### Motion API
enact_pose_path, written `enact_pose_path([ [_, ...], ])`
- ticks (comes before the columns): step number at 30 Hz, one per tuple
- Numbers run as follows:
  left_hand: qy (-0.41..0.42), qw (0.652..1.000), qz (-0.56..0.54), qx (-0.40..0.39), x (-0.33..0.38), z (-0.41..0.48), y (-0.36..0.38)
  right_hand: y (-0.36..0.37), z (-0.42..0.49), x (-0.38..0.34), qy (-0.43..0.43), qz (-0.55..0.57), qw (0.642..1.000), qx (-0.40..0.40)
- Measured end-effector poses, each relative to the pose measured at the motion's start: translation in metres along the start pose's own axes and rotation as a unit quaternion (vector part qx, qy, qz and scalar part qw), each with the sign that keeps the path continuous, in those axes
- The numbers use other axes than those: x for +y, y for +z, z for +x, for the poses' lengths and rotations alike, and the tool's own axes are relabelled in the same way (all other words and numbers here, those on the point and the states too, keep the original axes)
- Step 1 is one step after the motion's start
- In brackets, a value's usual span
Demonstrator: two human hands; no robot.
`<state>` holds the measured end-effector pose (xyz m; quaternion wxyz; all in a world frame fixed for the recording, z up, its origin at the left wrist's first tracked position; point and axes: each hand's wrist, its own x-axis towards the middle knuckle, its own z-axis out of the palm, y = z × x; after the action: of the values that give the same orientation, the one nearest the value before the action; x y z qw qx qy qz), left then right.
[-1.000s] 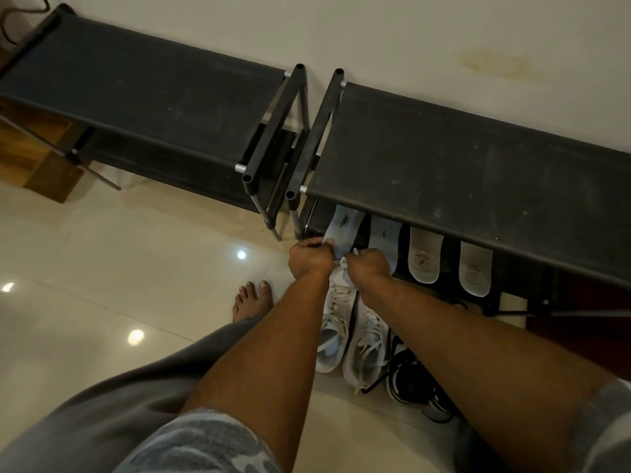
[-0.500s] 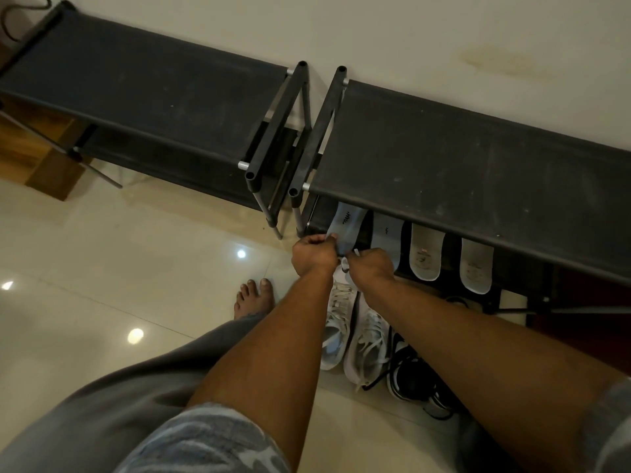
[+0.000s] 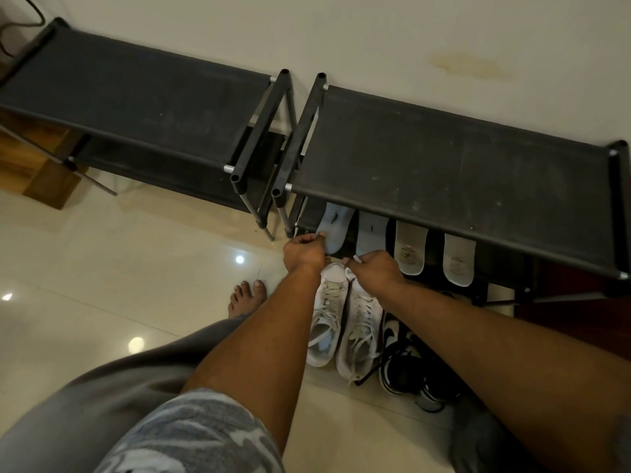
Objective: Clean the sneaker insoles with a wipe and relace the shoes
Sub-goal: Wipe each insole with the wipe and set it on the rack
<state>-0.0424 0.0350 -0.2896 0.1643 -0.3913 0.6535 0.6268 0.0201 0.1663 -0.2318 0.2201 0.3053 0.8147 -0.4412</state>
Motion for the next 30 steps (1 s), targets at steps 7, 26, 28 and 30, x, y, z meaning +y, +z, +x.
enact_pose_path([
  [7, -0.068, 0.994, -0.077, 0.028, -0.037, -0.035, 0.012, -0.022, 0.000, 0.000, -0.006, -0.008, 0.999, 0.031],
  [26, -0.047, 0.991, -0.102, -0.074, -0.063, -0.069, 0.053, -0.045, 0.019, 0.026, 0.105, -0.044, 0.993, 0.042],
  [28, -0.044, 0.990, -0.099, -0.089, -0.062, -0.070, 0.047, -0.038, 0.022, 0.024, 0.122, -0.011, 0.992, 0.043],
  [30, -0.045, 0.989, -0.093, -0.108, -0.059, -0.073, 0.042, -0.035, 0.026, 0.022, 0.130, 0.024, 0.990, 0.042],
])
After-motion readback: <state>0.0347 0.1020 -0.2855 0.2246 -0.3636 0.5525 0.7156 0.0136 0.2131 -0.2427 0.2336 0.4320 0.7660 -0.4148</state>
